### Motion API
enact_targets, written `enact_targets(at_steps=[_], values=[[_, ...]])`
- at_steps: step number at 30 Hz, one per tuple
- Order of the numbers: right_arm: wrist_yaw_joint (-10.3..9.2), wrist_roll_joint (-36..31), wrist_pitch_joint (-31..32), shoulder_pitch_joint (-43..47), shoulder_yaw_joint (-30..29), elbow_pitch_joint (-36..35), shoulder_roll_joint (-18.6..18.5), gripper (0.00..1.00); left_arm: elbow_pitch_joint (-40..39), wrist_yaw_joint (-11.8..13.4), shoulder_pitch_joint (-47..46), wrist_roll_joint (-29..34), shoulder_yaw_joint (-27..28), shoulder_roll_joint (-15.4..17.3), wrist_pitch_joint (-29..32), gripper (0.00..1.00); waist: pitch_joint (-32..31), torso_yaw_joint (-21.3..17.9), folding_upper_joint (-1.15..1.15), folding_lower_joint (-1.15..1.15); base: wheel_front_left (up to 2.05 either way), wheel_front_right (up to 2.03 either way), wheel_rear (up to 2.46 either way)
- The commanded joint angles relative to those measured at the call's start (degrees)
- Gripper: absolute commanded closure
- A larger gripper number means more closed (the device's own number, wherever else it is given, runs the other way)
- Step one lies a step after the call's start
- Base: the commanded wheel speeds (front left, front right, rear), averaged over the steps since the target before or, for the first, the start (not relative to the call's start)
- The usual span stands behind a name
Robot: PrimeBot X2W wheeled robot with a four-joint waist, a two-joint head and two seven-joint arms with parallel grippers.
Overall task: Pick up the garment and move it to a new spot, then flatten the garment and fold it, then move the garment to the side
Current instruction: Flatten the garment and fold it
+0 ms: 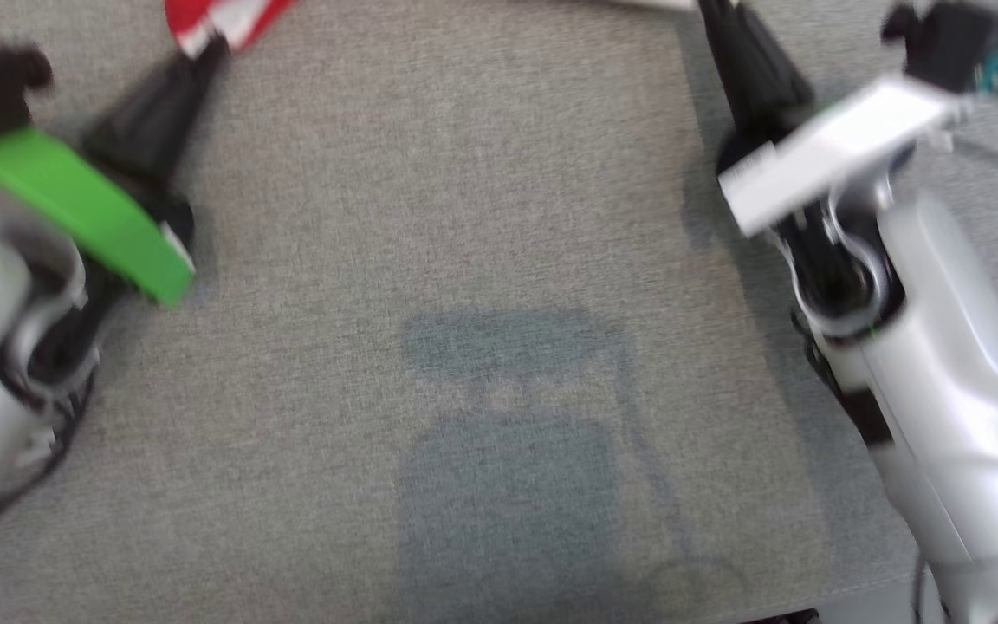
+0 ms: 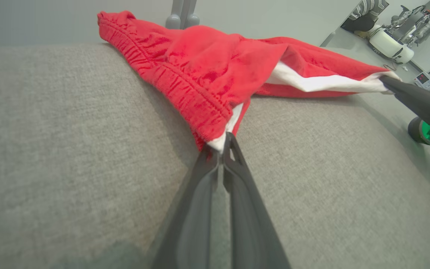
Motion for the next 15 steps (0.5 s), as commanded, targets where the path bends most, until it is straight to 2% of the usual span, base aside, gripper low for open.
enact_targets(at_steps=[1, 5, 7, 12, 15], values=[[0.01, 1.3, 0.7, 3.9, 0.2, -1.5, -1.2, 1.0, -1.0, 0.0, 2.7, 0.1, -0.6, 1.1, -1.5, 1.0, -7.9, -1.7, 0.43, 0.0, 0.0, 0.0, 0.0], [0.01, 4.1, 2.5, 17.7, 0.2, -8.3, -6.5, 1.0, -3.9, 0.1, 12.9, -0.8, -2.7, 2.8, -6.3, 1.0, -12.3, -1.1, 0.43, 0.0, 0.0, 0.0, 0.0], [0.01, 5.0, 3.3, 23.1, -0.9, -10.7, -8.9, 1.0, -5.1, 0.6, 17.5, -0.9, -3.1, 2.4, -7.6, 1.0, -14.3, -0.4, 0.43, 0.0, 0.0, 0.0, 0.0], [0.01, 6.0, 5.7, 35.9, -3.8, -14.9, -14.3, 1.0, -8.0, 3.1, 29.4, -0.3, -2.7, -0.5, -8.8, 1.0, -19.3, 1.6, 0.43, 0.0, 0.0, 0.0, 0.0], [-0.05, 7.2, 7.5, 43.8, -6.9, -17.6, -16.8, 1.0, -9.9, 5.7, 36.8, 2.2, -1.7, -2.6, -8.9, 1.0, -21.9, 2.9, 0.43, 0.0, 0.0, 0.0, 0.0]])
